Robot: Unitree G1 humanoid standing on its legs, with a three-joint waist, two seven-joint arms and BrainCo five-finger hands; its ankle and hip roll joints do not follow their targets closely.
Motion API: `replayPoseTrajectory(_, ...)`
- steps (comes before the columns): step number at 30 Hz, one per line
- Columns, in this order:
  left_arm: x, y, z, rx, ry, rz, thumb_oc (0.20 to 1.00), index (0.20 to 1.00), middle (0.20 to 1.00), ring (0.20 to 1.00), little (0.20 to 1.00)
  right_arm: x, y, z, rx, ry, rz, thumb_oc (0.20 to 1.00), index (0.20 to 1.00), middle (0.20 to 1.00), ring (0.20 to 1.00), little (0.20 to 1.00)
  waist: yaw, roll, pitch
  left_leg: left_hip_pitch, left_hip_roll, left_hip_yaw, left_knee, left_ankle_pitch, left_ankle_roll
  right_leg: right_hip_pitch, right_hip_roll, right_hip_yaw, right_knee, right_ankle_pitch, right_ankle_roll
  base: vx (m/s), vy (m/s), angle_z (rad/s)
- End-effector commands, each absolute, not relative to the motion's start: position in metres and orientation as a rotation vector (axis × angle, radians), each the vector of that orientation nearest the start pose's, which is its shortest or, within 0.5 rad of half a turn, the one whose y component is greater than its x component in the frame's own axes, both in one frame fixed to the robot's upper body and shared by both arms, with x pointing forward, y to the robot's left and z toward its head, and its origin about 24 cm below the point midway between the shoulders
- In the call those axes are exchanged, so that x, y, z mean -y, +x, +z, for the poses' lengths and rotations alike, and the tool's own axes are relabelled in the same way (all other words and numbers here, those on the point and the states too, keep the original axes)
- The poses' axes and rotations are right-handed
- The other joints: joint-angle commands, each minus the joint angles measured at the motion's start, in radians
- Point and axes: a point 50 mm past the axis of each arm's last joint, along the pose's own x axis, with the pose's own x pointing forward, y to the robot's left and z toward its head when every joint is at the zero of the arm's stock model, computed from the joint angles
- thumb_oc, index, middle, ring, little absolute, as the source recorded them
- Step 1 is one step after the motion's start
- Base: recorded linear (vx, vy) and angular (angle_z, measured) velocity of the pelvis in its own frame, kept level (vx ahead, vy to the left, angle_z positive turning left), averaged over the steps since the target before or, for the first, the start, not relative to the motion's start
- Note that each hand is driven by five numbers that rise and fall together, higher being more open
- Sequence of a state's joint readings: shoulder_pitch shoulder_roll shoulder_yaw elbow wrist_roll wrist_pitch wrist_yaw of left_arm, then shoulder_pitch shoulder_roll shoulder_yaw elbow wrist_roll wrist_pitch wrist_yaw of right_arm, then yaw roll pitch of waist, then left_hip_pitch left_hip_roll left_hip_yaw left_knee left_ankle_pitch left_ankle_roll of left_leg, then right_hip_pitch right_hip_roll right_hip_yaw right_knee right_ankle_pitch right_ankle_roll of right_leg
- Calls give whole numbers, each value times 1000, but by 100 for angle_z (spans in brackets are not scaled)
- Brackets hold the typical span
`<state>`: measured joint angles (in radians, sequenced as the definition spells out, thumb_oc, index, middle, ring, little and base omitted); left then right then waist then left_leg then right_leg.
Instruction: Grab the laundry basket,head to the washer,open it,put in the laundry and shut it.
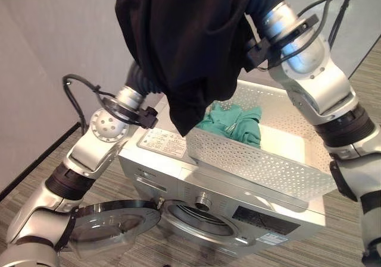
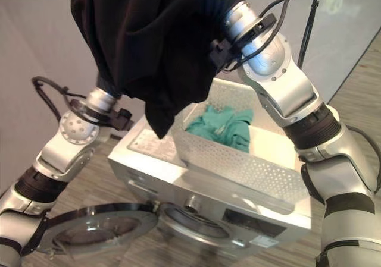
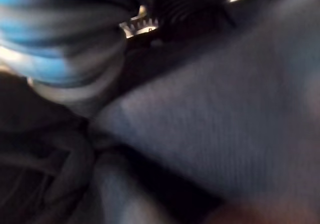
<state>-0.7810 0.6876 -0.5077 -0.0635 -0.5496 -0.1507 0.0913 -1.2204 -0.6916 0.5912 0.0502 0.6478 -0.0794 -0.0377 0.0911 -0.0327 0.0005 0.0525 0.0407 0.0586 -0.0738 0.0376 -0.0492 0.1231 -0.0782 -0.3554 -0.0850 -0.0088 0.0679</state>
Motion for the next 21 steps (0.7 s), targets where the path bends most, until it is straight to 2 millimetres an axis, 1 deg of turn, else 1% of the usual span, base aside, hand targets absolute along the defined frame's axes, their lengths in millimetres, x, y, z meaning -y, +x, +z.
replayPoseTrajectory(1, -108, 320, 261, 684, 236, -508, 1000, 1000, 1000, 1000, 1000, 56, 301, 352, 833, -168, 762, 200, 200, 200, 200, 200, -13, -52, -88, -70, 39, 12, -13, 54, -50, 13, -58, 43, -2, 52, 65, -20, 10, -9)
replayPoseTrajectory(4, -88, 325, 260, 646, 173, -548, 1000, 1000, 1000, 1000, 1000, 46, 300, 342, 760, -19, 831, 200, 200, 200, 200, 200, -27, -50, -89, -67, 41, 22, -13, 51, -46, 6, -61, 53, -2, 56, 68, -22, 18, -8)
replayPoseTrajectory(6, -84, 325, 263, 650, 151, -553, 1000, 1000, 1000, 1000, 1000, 42, 301, 336, 714, 41, 860, 200, 200, 200, 200, 200, -30, -49, -88, -65, 42, 27, -13, 50, -45, 2, -61, 59, -2, 57, 68, -19, 16, -6)
replayPoseTrajectory(7, -81, 325, 264, 648, 130, -551, 1000, 1000, 1000, 1000, 1000, 42, 305, 328, 666, 101, 854, 200, 200, 200, 200, 200, -34, -48, -86, -64, 43, 30, -13, 50, -45, 0, -62, 62, -2, 59, 67, -25, 19, -12)
replayPoseTrajectory(8, -81, 326, 264, 637, 111, -551, 1000, 1000, 1000, 1000, 1000, 40, 303, 326, 643, 102, 879, 200, 200, 200, 200, 200, -37, -49, -86, -63, 44, 36, -13, 49, -44, -4, -62, 69, -2, 60, 68, -25, 16, -18)
replayPoseTrajectory(12, -78, 323, 263, 621, 50, -569, 1000, 1000, 1000, 1000, 1000, 49, 304, 323, 628, 72, 858, 200, 200, 200, 200, 200, -45, -50, -84, -59, 48, 44, -13, 48, -43, -7, -61, 76, -2, 62, 69, -10, 4, -14)
replayPoseTrajectory(13, -77, 323, 261, 606, 21, -581, 953, 953, 953, 953, 953, 51, 305, 322, 627, 68, 850, 200, 200, 200, 200, 200, -46, -50, -83, -60, 48, 45, -13, 48, -43, -8, -61, 77, -2, 64, 69, 0, 0, 0)
replayPoseTrajectory(14, -76, 321, 260, 593, -11, -607, 316, 316, 316, 316, 316, 54, 305, 323, 627, 61, 845, 241, 241, 241, 241, 241, -49, -50, -83, -59, 48, 47, -13, 48, -42, -10, -61, 79, -2, 65, 70, 0, 0, 0)
replayPoseTrajectory(15, -76, 321, 258, 585, -29, -609, 200, 200, 200, 200, 200, 57, 306, 322, 626, 48, 843, 338, 338, 338, 338, 338, -50, -49, -83, -58, 49, 48, -13, 47, -42, -11, -61, 82, -2, 65, 69, -3, 3, -3)
replayPoseTrajectory(16, -75, 319, 254, 577, -44, -617, 200, 200, 200, 200, 200, 61, 307, 322, 624, 40, 828, 407, 407, 407, 407, 407, -53, -49, -81, -58, 48, 50, -13, 46, -42, -13, -61, 84, -2, 66, 69, -1, 4, -5)
replayPoseTrajectory(18, -75, 318, 253, 577, -49, -614, 200, 200, 200, 200, 200, 63, 308, 323, 623, 38, 821, 388, 388, 388, 388, 388, -53, -50, -81, -58, 48, 52, -13, 46, -41, -14, -61, 86, -2, 66, 69, -6, 1, -5)
replayPoseTrajectory(19, -74, 317, 253, 581, -48, -613, 200, 200, 200, 200, 200, 66, 308, 324, 628, 36, 809, 401, 401, 401, 401, 401, -54, -49, -79, -59, 49, 53, -13, 46, -41, -16, -61, 87, -2, 67, 69, -4, -6, -5)
replayPoseTrajectory(20, -74, 316, 252, 581, -47, -615, 200, 200, 200, 200, 200, 69, 308, 323, 626, 37, 801, 445, 445, 445, 445, 445, -54, -50, -79, -59, 49, 54, -13, 46, -41, -16, -62, 88, -2, 67, 70, -3, -7, -4)
replayPoseTrajectory(21, -74, 315, 252, 581, -45, -621, 200, 200, 200, 200, 200, 71, 308, 322, 621, 36, 800, 511, 511, 511, 511, 511, -55, -49, -78, -59, 49, 55, -13, 46, -41, -17, -62, 88, -2, 67, 70, 4, -6, -4)
